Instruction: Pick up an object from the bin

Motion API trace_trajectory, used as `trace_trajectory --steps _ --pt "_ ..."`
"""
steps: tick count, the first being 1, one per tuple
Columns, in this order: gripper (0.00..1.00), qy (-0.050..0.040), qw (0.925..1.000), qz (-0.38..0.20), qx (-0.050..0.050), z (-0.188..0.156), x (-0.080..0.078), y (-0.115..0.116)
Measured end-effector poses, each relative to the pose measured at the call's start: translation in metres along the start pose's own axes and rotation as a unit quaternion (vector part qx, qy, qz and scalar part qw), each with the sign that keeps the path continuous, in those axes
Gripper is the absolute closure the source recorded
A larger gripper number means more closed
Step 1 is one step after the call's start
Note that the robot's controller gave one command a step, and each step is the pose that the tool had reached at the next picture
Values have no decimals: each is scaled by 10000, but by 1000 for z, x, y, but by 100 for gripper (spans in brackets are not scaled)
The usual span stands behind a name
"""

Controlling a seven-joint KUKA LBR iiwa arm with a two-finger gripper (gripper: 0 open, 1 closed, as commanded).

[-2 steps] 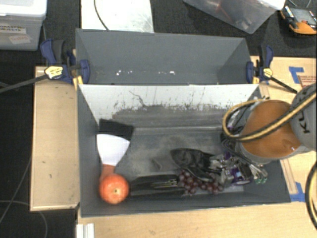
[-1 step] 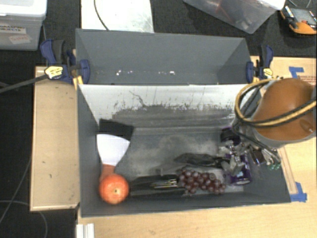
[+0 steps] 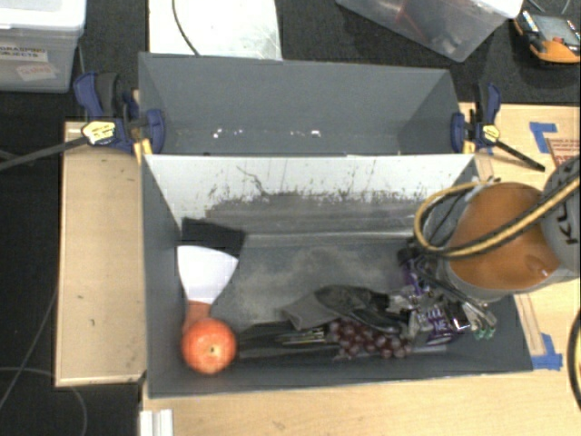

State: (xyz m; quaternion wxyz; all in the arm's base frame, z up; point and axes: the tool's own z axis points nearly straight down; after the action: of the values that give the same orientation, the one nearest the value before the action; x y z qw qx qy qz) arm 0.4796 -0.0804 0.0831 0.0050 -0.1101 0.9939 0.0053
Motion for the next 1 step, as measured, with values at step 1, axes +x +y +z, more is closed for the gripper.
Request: trace_trajectory --steps 1 --pt "100 -110 9999 -84 50 -19 -8 -65"
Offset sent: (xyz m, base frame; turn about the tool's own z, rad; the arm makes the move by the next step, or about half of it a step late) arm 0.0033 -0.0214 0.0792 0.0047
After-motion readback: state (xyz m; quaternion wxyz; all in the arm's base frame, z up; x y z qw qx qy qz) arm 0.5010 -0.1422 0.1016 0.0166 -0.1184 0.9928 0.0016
